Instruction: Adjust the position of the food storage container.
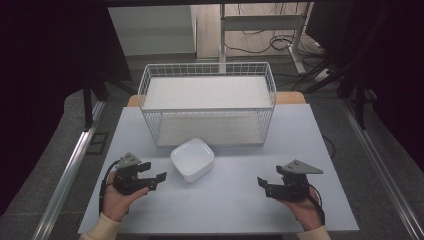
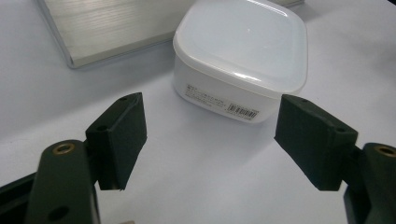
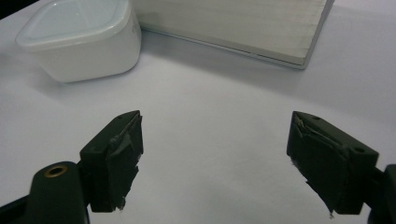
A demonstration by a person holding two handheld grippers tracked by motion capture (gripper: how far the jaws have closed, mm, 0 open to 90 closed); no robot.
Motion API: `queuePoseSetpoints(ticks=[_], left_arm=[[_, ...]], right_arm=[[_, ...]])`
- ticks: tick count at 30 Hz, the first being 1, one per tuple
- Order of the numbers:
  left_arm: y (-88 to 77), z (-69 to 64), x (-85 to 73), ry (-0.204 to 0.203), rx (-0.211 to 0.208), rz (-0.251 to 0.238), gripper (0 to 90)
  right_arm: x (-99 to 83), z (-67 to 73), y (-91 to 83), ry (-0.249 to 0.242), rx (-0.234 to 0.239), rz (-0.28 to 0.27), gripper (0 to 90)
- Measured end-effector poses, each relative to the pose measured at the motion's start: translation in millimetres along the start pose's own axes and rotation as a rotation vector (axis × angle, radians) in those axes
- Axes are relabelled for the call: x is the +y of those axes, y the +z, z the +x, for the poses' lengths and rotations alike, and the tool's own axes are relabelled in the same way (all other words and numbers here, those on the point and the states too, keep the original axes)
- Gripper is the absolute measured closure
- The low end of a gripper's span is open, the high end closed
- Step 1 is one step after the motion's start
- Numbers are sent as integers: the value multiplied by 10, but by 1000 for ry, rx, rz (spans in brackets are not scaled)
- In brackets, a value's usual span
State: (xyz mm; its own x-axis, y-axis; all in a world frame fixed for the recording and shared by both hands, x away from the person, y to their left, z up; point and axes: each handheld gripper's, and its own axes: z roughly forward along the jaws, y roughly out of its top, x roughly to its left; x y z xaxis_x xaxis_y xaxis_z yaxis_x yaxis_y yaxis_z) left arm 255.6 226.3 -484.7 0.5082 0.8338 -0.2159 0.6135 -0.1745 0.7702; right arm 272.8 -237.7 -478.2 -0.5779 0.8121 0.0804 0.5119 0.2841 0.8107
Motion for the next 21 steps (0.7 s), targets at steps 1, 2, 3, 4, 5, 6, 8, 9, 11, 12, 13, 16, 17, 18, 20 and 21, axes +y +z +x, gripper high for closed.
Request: queuePoseSetpoints(ticks=[1, 2, 3, 4, 5, 6, 8, 9, 11, 12, 13, 16, 17, 18, 20, 21], left_arm=[[0, 0, 0, 0, 0, 0, 247], [-7, -10, 5, 3, -2, -1, 248], [-7, -10, 5, 3, -2, -1, 247], [-16, -18, 6, 10, -4, -3, 247], [-16, -18, 6, 10, -4, -3, 247], [-24, -20, 5, 15, -4, -4, 247], [-34, -17, 1, 15, -4, -8, 247], [-39, -11, -1, 14, -4, -8, 247], [-43, -2, -5, 10, -5, -9, 247], [-39, 4, -11, 13, -8, -7, 247], [-39, 4, -11, 13, -8, -7, 247], [-46, 6, -27, 18, -8, -3, 247], [-51, 10, -27, 15, -10, -5, 247], [-53, 11, -26, 12, -9, -5, 247], [-52, 16, -22, 14, -10, -7, 247], [-52, 16, -21, 14, -10, -7, 247]], right_arm=[[0, 0, 0, 0, 0, 0, 181], [-6, -5, -1, 2, 3, 4, 184], [-6, -5, -1, 2, 3, 4, 184], [-5, -1, -9, -1, 4, 7, 188], [-5, -1, -9, -1, 4, 7, 188], [-2, 3, -14, -4, 1, 8, 189], [8, 11, -20, -11, 4, 1, 193], [9, 13, -21, -11, 5, 0, 192], [5, 18, -14, -13, 5, -3, 193], [-2, 20, -9, -15, 7, 0, 197], [-2, 20, -9, -15, 7, 0, 197], [9, 15, -3, -13, 13, 3, 213], [11, 14, -6, -12, 14, 2, 217], [13, 15, -10, -11, 14, -1, 218], [12, 17, -11, -13, 20, 2, 218], [12, 17, -11, -13, 20, 2, 218]])
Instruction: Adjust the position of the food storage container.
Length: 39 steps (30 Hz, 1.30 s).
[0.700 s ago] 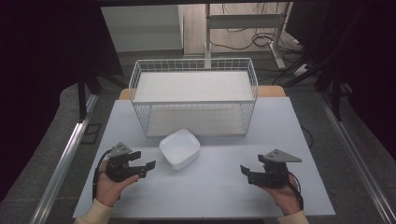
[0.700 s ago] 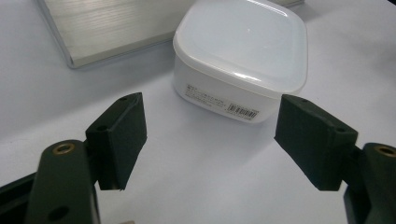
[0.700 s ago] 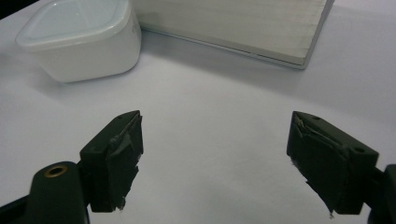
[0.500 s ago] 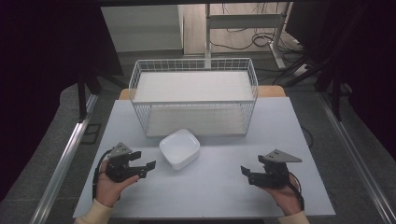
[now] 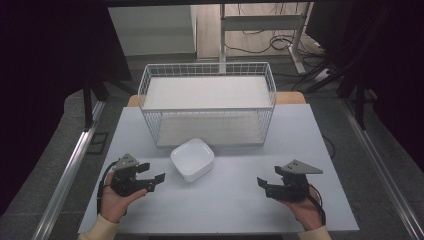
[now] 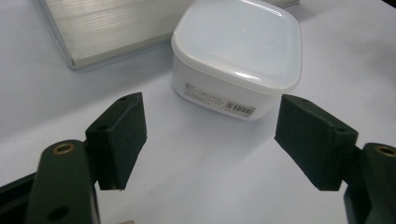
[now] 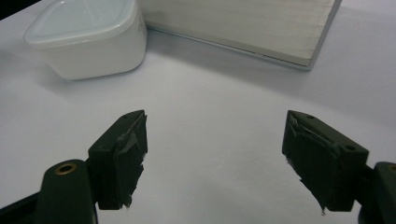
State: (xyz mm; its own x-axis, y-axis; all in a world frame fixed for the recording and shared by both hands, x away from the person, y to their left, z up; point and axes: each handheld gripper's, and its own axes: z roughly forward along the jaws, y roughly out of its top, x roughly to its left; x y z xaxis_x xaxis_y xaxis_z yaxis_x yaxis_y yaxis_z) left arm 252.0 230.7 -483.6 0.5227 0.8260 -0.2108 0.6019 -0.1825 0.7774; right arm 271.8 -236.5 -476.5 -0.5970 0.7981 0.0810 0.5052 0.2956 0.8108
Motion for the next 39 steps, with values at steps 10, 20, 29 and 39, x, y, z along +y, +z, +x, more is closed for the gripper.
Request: queuePoseSetpoints(ticks=[10, 20, 29, 39], left_arm=[[6, -8, -4, -2, 9, 2, 247], [1, 8, -10, -2, 16, 3, 247], [0, 12, -13, -5, 18, 4, 247], [4, 18, -18, -5, 20, 6, 247]], right_arm=[[-11, 1, 12, -10, 17, 19, 225], [-22, -46, 0, 4, -8, 17, 227], [-24, -38, 6, -3, -8, 21, 230], [-31, -46, 12, -11, -19, 30, 231]])
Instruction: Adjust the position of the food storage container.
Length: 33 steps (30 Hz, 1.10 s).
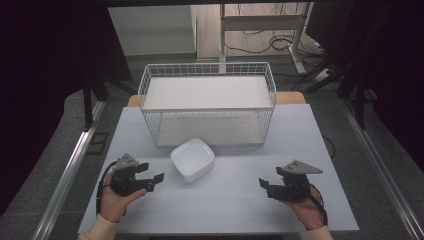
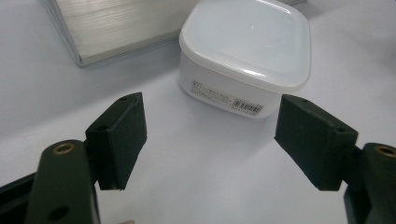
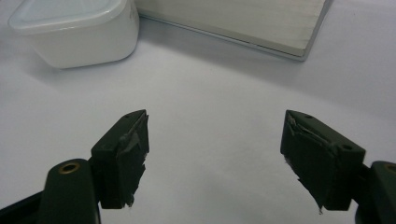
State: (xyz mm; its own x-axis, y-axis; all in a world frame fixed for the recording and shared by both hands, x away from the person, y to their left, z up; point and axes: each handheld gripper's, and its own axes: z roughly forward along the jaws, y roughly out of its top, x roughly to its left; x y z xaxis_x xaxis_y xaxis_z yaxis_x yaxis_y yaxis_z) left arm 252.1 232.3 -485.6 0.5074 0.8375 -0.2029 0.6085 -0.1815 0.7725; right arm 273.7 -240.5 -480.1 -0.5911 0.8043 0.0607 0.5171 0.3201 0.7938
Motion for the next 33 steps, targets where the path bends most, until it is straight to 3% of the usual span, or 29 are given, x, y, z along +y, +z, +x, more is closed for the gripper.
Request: queuePoseSetpoints(ticks=[17, 25, 33], left_arm=[[-39, -2, 50, -6, -8, -10, 271], [-31, -62, 248, 20, -14, -20, 325], [90, 13, 489, 24, 11, -7, 395]], right_arm=[[-2, 0, 12, -2, -5, 11, 236], [18, -16, -40, 7, -12, -8, 238], [-1, -57, -36, 20, -18, -1, 240]])
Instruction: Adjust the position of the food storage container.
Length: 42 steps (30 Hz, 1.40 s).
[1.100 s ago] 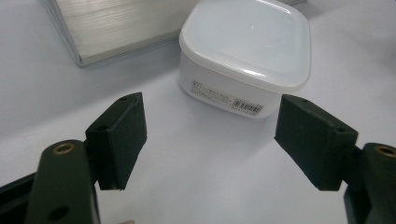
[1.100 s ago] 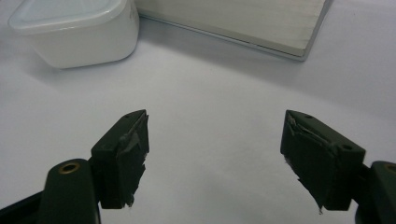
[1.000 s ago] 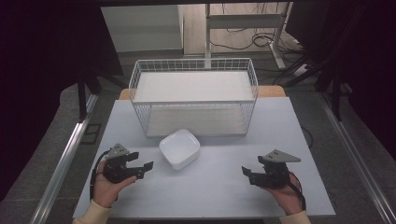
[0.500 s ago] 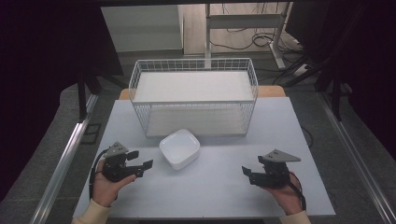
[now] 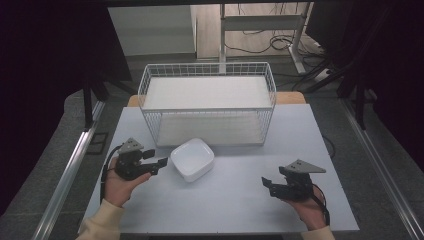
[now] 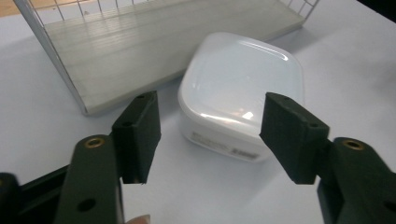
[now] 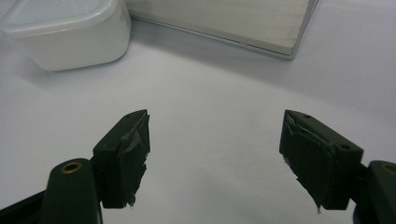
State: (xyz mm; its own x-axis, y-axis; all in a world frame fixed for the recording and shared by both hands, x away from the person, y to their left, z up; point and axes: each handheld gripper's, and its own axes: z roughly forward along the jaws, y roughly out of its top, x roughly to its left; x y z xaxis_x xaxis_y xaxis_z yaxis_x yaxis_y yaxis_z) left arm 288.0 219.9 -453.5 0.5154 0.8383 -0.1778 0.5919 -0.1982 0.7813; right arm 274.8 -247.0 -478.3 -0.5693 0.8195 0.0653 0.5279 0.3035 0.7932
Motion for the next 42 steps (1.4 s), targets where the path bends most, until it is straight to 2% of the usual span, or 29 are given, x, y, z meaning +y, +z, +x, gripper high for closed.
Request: queuePoseSetpoints(ticks=[4, 8, 10, 11, 12, 14, 18, 22, 24, 26, 29, 33, 36, 40, 42], left_arm=[[86, 72, 98, -1, 4, 22, 457], [203, 192, 244, 4, 12, 57, 599], [224, 213, 268, 5, 13, 63, 664], [263, 240, 303, 3, 17, 73, 664], [326, 272, 349, 14, 38, 94, 743], [348, 283, 364, 18, 41, 100, 804], [509, 312, 433, 52, 43, 131, 881], [617, 314, 450, 64, 38, 144, 897], [712, 324, 439, 77, 31, 170, 898], [764, 319, 421, 64, 22, 174, 898], [826, 312, 398, 92, 10, 206, 898], [860, 297, 389, 87, 1, 221, 898], [889, 285, 378, 89, -23, 237, 891], [900, 271, 375, 98, -15, 241, 898], [908, 273, 372, 103, -26, 250, 900]], right_arm=[[-1, 3, 11, 4, -3, 5, 240], [-5, 1, 34, -4, -12, 16, 240], [-7, -4, 37, -3, -13, 18, 240], [-9, -6, 38, -4, -14, 19, 240], [-14, -14, 42, -5, -17, 21, 240], [-18, -16, 44, -4, -18, 24, 240], [-22, -18, 53, -3, -21, 33, 240], [-27, -22, 60, -5, -25, 38, 240], [-31, -25, 62, -12, -38, 36, 242], [-31, -22, 61, -14, -42, 31, 245], [-26, -12, 58, -25, -49, 22, 246], [-31, -10, 64, -29, -50, 26, 246], [-35, -15, 67, -29, -54, 28, 246], [-38, -17, 66, -29, -58, 26, 246], [-38, -16, 67, -30, -59, 25, 246]])
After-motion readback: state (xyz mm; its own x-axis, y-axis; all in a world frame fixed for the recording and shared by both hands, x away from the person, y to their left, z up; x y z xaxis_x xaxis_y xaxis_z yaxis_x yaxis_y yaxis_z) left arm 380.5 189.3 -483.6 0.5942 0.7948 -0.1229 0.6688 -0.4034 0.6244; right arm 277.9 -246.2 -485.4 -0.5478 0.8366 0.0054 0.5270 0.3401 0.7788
